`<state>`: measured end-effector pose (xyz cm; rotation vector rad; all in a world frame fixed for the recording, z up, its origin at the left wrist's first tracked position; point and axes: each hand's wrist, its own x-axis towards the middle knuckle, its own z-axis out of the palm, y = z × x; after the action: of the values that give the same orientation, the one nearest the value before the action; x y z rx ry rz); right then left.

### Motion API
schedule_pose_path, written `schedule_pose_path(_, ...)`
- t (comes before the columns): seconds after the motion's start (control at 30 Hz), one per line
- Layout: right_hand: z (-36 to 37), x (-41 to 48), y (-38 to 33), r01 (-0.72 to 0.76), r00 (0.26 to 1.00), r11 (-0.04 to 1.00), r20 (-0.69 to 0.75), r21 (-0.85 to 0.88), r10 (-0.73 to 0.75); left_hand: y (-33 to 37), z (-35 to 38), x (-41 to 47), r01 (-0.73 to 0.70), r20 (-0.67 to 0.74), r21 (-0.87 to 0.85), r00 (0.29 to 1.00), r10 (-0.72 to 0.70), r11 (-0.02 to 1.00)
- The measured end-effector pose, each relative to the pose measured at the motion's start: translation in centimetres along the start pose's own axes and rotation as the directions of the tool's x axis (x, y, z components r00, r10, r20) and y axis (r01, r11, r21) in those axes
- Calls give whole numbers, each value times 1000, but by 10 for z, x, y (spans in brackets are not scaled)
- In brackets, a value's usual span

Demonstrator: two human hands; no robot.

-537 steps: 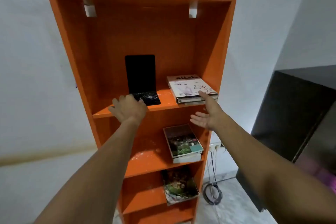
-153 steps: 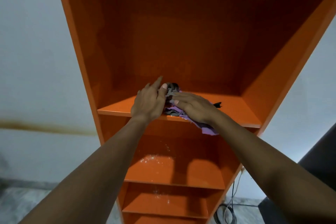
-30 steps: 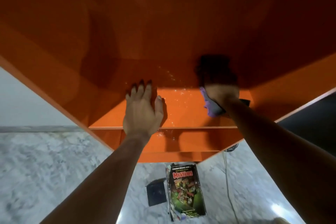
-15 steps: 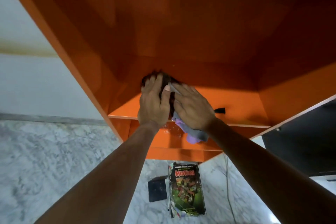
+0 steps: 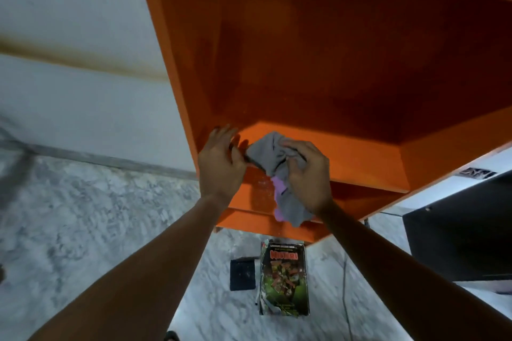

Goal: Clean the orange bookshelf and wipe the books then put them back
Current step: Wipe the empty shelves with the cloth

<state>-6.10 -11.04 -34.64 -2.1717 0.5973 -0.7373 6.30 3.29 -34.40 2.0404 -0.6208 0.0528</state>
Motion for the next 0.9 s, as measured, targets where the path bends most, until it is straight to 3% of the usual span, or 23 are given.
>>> schedule_pose_path(0.1, 6, 37, -15, -45, 990, 998, -133, -34, 40, -1, -11, -8, 140, -166, -48, 975, -146, 989)
schedule_pose_path(0.23, 16, 90, -18, -225, 940, 974, -267, -15, 213, -7, -18, -6, 260, -352, -20, 902, -250, 965)
schedule_pose_path(0.3, 24, 110, 0, -334, 935, 934, -171, -123, 312, -16, -20, 4, 362, -344, -2, 875, -341, 932)
schedule_pose_path(0.37, 34, 116, 22, -401, 898, 826, 9, -396, 440, -31, -18, 8, 328, -266, 125, 920, -287, 936)
schedule_pose_path(0.43, 47, 118, 44, -300, 912, 750, 52, -589, 406, -48, -18, 10, 182, -194, 241, 972, -136, 953)
schedule_pose_path(0.53, 69, 133, 61, -71, 942, 638, 159, -767, 296, -63, -20, 12, 96, -162, 250, 985, -56, 964)
schedule_pose_path(0.63, 90, 153, 37, -21, 938, 691, 225, -722, 264, -70, -21, 14, 50, -129, 228, 991, -21, 972)
schedule_pose_path(0.7, 102, 165, 21, 38, 962, 750, 226, -660, 151, -75, -22, 15, 21, -113, 222, 994, 4, 975)
schedule_pose_path(0.83, 124, 159, 2, 318, 884, 657, 465, -683, 55, -78, -22, 15, -9, -88, 246, 996, 32, 969)
schedule_pose_path(0.9, 136, 146, -11, 419, 862, 613, 505, -670, -38, -76, -22, 16, -4, -93, 233, 995, 26, 972)
